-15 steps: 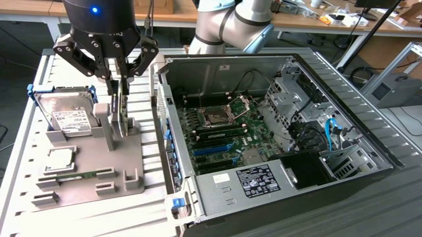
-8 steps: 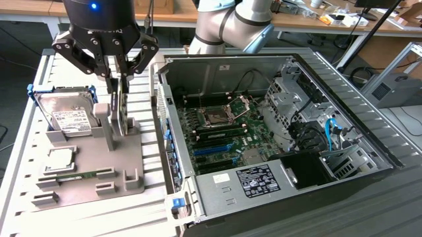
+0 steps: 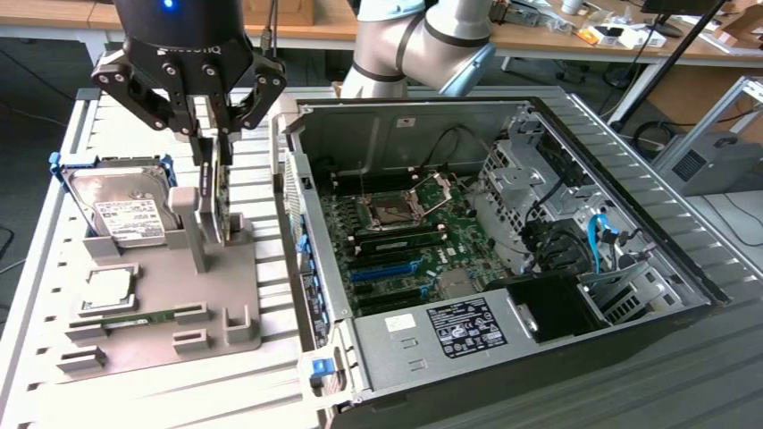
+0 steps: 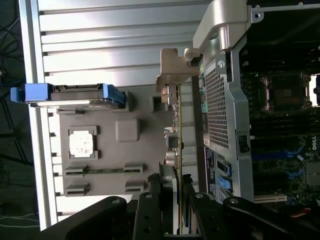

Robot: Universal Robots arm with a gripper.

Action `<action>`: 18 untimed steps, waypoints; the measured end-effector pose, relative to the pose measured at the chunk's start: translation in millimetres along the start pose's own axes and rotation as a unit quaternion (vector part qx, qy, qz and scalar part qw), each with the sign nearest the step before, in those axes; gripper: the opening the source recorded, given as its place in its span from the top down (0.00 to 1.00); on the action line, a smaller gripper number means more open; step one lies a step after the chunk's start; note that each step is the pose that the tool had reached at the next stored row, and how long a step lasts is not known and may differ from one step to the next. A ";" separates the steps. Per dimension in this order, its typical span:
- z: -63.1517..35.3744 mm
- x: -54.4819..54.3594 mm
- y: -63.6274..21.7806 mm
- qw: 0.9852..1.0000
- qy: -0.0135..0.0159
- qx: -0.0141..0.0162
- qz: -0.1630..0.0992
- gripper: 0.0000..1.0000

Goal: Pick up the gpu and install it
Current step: 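Pick up the gpu and move the gpu toward the slot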

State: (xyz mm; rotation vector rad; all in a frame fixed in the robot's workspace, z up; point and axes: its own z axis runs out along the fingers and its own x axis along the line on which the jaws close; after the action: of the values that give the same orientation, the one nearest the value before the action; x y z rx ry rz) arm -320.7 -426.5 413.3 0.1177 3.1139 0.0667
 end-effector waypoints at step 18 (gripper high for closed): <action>-11.7 -0.3 0.5 1.000 0.000 0.000 0.000 0.73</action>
State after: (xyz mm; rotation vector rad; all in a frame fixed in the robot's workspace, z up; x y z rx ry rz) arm -320.8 -426.6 425.0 0.1176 3.1138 0.0671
